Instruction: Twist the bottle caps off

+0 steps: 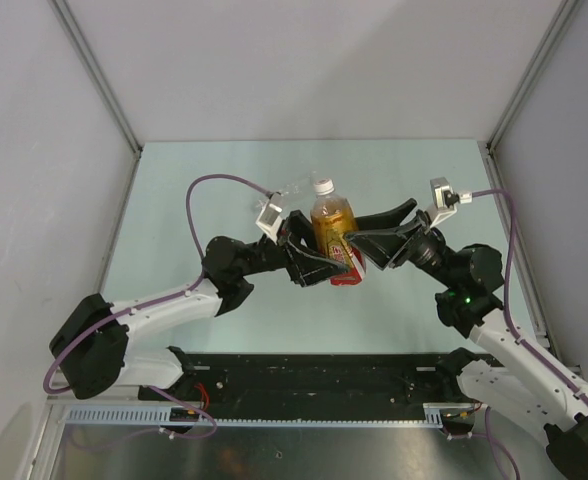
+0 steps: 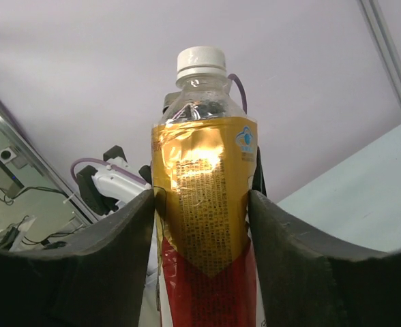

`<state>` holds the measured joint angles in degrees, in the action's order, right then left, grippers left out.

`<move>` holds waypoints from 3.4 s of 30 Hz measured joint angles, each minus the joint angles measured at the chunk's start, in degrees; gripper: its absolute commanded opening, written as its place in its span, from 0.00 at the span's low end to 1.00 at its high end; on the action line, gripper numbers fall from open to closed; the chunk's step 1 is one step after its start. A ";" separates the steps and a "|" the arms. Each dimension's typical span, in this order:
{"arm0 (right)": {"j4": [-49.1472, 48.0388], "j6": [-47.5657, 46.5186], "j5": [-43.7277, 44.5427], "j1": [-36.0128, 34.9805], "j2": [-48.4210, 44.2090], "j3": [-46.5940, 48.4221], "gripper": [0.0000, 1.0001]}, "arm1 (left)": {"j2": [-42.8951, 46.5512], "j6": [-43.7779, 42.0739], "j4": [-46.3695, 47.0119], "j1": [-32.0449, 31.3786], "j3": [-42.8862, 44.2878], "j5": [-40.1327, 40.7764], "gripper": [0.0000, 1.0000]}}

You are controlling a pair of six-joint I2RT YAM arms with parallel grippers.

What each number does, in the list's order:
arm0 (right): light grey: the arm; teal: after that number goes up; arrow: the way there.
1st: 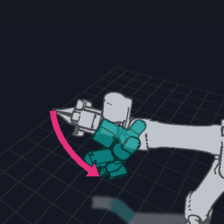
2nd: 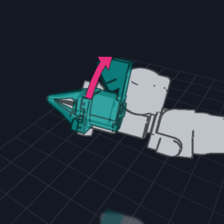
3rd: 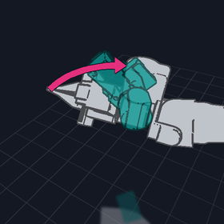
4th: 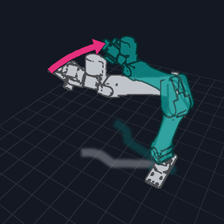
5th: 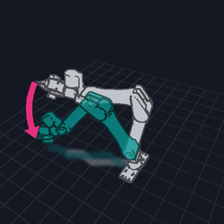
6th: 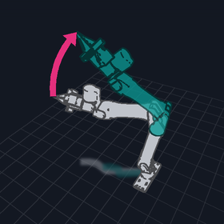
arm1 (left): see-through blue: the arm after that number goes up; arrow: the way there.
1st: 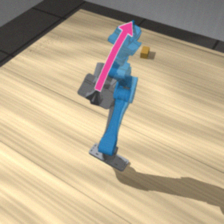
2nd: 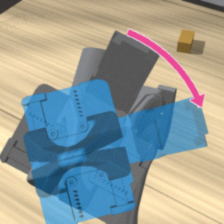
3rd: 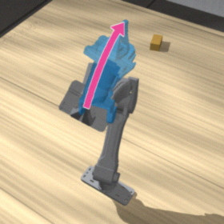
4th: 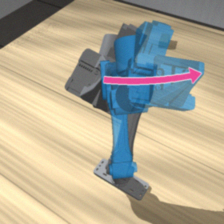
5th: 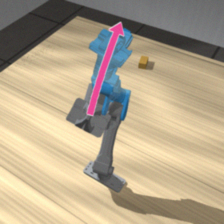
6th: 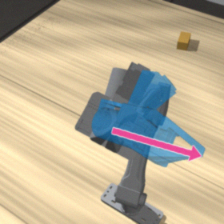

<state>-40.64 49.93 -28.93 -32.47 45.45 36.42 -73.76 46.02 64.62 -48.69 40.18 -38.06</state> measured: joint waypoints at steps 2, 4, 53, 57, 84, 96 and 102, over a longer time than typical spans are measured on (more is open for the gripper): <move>-0.35 0.00 0.11 -0.09 -0.11 0.00 0.77 | -0.02 -0.04 0.17 0.02 0.00 -0.02 0.34; -0.26 -0.04 0.28 -0.22 -0.20 -0.02 0.85 | -0.04 -0.13 0.72 -0.07 0.00 -0.20 0.34; 34.86 -10.27 9.51 -0.96 7.52 12.22 0.99 | 25.05 -35.60 -79.91 -3.34 0.83 33.64 0.31; 37.66 -11.47 12.37 -4.31 11.19 13.20 0.98 | 24.22 -35.54 -82.77 -5.68 -0.15 38.64 0.30; 38.97 -13.92 23.61 -13.75 17.77 14.71 0.43 | 17.62 -33.46 -85.37 -16.90 1.92 53.55 0.30; 39.98 -14.53 25.35 -13.75 17.22 14.71 0.00 | 14.32 -33.57 -85.61 -17.09 4.00 54.42 0.29; 39.98 -15.69 25.07 -13.75 17.18 14.71 0.00 | 14.19 -33.59 -85.59 -17.09 4.09 54.18 0.22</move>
<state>-0.67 34.24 -3.86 -46.22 62.63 51.13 -59.57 12.43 -20.97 -65.78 44.27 16.12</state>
